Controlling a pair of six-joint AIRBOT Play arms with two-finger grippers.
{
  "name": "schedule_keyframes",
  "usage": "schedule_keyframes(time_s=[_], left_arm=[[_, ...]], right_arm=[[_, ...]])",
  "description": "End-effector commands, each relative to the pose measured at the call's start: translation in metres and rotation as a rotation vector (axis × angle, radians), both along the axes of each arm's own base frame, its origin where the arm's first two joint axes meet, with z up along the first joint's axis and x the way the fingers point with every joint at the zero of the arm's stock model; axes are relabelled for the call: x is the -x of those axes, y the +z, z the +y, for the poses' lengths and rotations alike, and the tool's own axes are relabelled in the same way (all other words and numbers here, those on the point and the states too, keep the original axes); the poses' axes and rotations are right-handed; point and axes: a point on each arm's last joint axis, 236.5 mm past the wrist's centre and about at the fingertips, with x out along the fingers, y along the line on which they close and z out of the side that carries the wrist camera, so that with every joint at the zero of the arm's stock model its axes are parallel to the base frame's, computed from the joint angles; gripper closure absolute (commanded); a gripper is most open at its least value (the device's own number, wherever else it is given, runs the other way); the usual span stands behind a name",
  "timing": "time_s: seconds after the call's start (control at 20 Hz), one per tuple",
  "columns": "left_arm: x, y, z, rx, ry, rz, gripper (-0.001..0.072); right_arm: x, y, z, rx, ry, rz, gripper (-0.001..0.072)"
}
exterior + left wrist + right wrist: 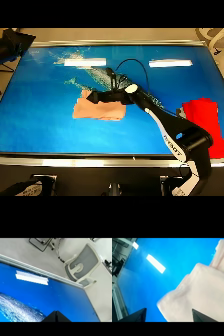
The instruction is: Fold the shirts.
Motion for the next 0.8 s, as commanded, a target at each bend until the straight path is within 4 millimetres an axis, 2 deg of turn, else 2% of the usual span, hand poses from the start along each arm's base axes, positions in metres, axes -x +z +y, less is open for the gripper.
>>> schedule_keyframes(time_s=[0.0, 0.1, 0.15, 0.2, 0.25, 0.3, 0.4, 0.55, 0.75], left_arm=[[0.002, -0.009, 0.000, -0.018, -0.008, 0.011, 0.0686], [0.001, -0.010, 0.000, -0.025, -0.006, 0.012, 0.0685], [0.001, -0.010, 0.000, -0.027, -0.006, 0.012, 0.0685], [0.001, -0.010, 0.000, -0.027, -0.006, 0.012, 0.0685], [0.001, -0.010, 0.000, -0.027, -0.006, 0.012, 0.0685], [0.001, -0.010, 0.000, -0.027, -0.006, 0.012, 0.0685], [0.001, -0.011, 0.000, -0.048, -0.011, -0.001, 0.0685], [0.001, -0.011, 0.000, -0.049, -0.011, -0.001, 0.0685], [0.001, -0.011, 0.000, -0.049, -0.011, -0.001, 0.0685]], right_arm=[[-0.012, 0.007, -0.066, 0.134, 0.018, -0.039, 0.0113], [-0.017, -0.011, -0.149, 0.368, -0.008, -0.007, 0.0113], [-0.008, -0.030, -0.199, 0.521, -0.012, 0.071, 0.0113], [0.003, -0.048, -0.236, 0.627, -0.037, 0.177, 0.0114], [0.015, -0.062, -0.256, 0.680, -0.038, 0.252, 0.0116], [0.024, -0.070, -0.256, 0.678, -0.024, 0.287, 0.0107], [0.030, -0.079, -0.232, 0.612, -0.008, 0.306, 0.0076], [0.019, -0.087, -0.191, 0.531, -0.027, 0.275, 0.0034], [0.017, -0.105, -0.159, 0.460, -0.050, 0.325, 0.0030]])
